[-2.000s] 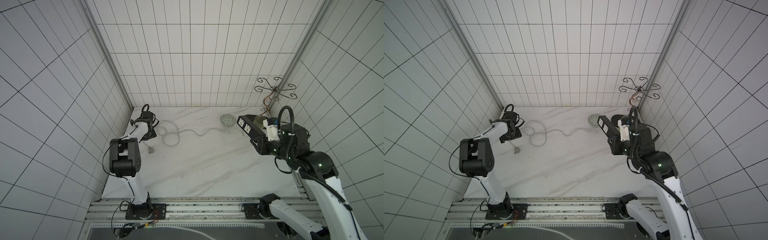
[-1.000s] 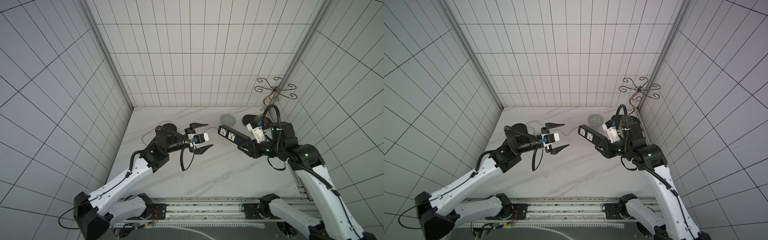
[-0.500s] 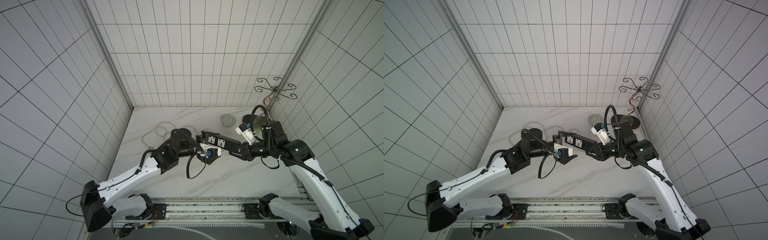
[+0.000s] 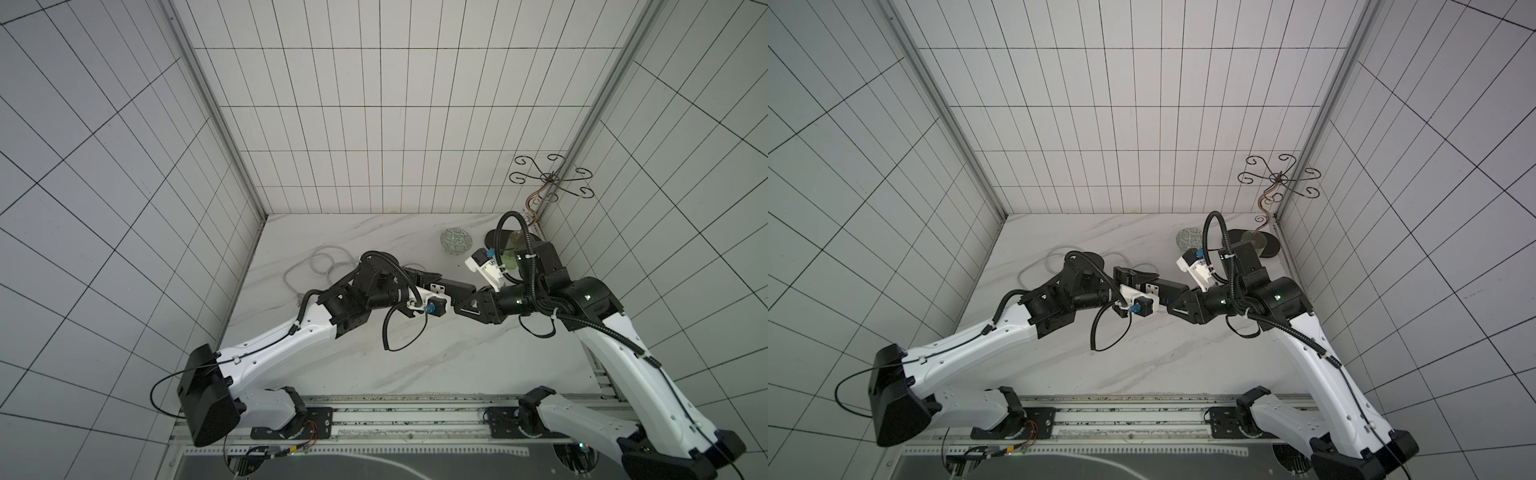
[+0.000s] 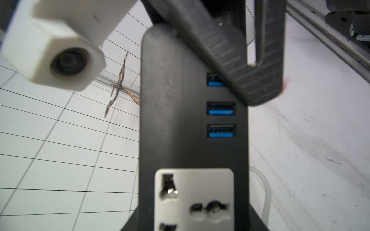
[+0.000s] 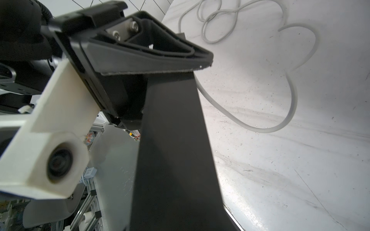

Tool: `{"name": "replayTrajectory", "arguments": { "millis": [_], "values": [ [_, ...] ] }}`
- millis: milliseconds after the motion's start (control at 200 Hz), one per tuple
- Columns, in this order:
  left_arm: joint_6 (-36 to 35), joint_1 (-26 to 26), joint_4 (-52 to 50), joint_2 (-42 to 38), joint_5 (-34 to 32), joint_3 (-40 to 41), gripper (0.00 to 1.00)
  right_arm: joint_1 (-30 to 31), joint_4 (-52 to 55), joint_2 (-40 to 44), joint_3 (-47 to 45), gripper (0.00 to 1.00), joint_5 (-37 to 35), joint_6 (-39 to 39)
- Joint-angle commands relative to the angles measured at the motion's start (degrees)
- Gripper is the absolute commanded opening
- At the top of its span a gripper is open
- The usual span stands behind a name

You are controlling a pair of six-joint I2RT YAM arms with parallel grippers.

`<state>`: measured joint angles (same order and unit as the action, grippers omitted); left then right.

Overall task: Unwrap the cord wrapped around the power strip
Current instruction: Place the power strip at the center of the board.

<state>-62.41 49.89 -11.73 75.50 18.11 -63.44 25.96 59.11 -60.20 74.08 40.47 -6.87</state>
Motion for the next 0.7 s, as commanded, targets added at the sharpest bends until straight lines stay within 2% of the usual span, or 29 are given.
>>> {"name": "replayTrajectory", "arguments": {
  "millis": [0, 20, 60, 125, 195, 240, 290, 365, 440, 565, 695],
  "values": [
    [-2.3, 0.1, 0.0, -0.2, 1.0, -2.0, 0.2, 0.7, 0.2, 0.1, 1.3, 0.0, 1.3, 1.9],
    [-2.2, 0.1, 0.0, -0.3, 1.1, -1.8, 0.13, 0.7, -0.1, 0.2, 1.4, 0.06, 0.5, 1.7],
    [-1.9, 0.1, 0.1, -0.5, 1.1, -1.4, 0.01, 0.7, -0.4, 0.4, 2.1, 0.31, -2.2, 1.2],
    [-0.1, 0.1, 0.1, -0.9, 1.2, -0.9, 0.0, 0.7, -1.3, 1.1, 3.9, 0.65, -8.9, 1.0],
    [3.5, 0.2, -0.4, -1.0, 1.1, -0.5, 0.0, 0.6, -3.2, 2.6, 6.5, 0.86, -19.8, 0.5],
    [6.2, 0.1, -1.9, -1.0, 0.7, -0.4, 0.0, 0.6, -5.3, 4.2, 7.7, 0.95, -26.3, 0.8],
    [9.0, 0.1, -5.4, -0.7, 0.6, -0.4, 0.0, 0.6, -8.9, 6.6, 7.5, 0.99, -33.0, 1.7],
    [14.7, 0.4, -10.1, -0.8, 0.8, 0.6, 0.0, 0.6, -14.5, 9.4, 5.4, 0.99, -45.7, 1.9],
    [18.4, 2.4, -13.3, -0.8, 0.4, 3.1, 0.0, 0.6, -17.3, 10.6, 3.2, 0.99, -53.8, 2.2],
    [21.7, 8.5, -12.1, 1.2, -5.6, 8.7, 0.0, 0.6, -19.1, 10.9, -0.3, 0.99, -57.8, 1.1],
    [28.6, 9.4, -5.3, 7.6, -9.5, 9.7, 0.0, 0.5, -19.5, 10.7, -2.4, 0.99, -58.6, -1.5]
  ]
}}
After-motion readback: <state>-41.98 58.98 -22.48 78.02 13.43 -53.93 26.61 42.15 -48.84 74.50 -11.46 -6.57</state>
